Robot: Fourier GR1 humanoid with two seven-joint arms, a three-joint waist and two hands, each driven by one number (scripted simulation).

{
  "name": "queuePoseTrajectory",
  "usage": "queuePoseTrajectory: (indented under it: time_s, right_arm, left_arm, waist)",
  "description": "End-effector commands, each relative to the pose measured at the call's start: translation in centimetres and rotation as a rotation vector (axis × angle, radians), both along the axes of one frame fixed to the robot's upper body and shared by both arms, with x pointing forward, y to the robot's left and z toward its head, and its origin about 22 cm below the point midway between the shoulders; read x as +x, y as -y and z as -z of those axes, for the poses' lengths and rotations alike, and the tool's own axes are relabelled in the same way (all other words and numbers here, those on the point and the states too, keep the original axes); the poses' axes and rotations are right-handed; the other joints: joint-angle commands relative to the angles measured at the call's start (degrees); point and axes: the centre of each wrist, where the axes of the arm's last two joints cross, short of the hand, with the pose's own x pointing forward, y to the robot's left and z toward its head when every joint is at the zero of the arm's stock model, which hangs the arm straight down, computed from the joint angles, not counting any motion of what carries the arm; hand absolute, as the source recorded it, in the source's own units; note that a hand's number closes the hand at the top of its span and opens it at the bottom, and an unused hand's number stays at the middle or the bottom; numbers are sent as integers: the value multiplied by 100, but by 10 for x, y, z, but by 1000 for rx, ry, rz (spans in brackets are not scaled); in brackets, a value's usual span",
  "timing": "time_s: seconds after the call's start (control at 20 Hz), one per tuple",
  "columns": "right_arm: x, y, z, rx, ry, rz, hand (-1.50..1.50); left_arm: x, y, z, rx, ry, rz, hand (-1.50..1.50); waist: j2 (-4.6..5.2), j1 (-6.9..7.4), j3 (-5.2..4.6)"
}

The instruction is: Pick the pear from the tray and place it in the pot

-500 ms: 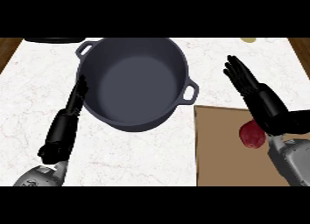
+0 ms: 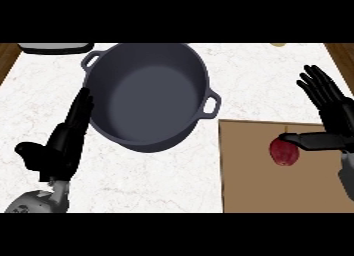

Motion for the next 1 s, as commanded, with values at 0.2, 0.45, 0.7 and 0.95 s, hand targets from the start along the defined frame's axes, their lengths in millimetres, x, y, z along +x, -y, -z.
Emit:
queuePoseTrajectory:
  time_s: [0.2,0.45,0.7,0.95]
  right_arm:
    - [-79,78,50,-101,267,198,-150]
    - [-99,122,6,-382,101,172,-150]
    - [-92,158,-62,-561,-3,70,-150]
    - [-84,134,-87,-639,-159,-14,-150]
  left_arm:
    - [6,-14,-9,-74,-117,-5,0]
    - [9,-10,-15,-87,-122,-16,0]
    - [-3,0,-1,-78,-116,7,0]
    - [8,-1,-15,-72,-129,31,0]
  waist:
    - [-40,-107,13]
    - [-50,-94,-1]
    - [-40,-5,-3]
    - [-34,18,-3]
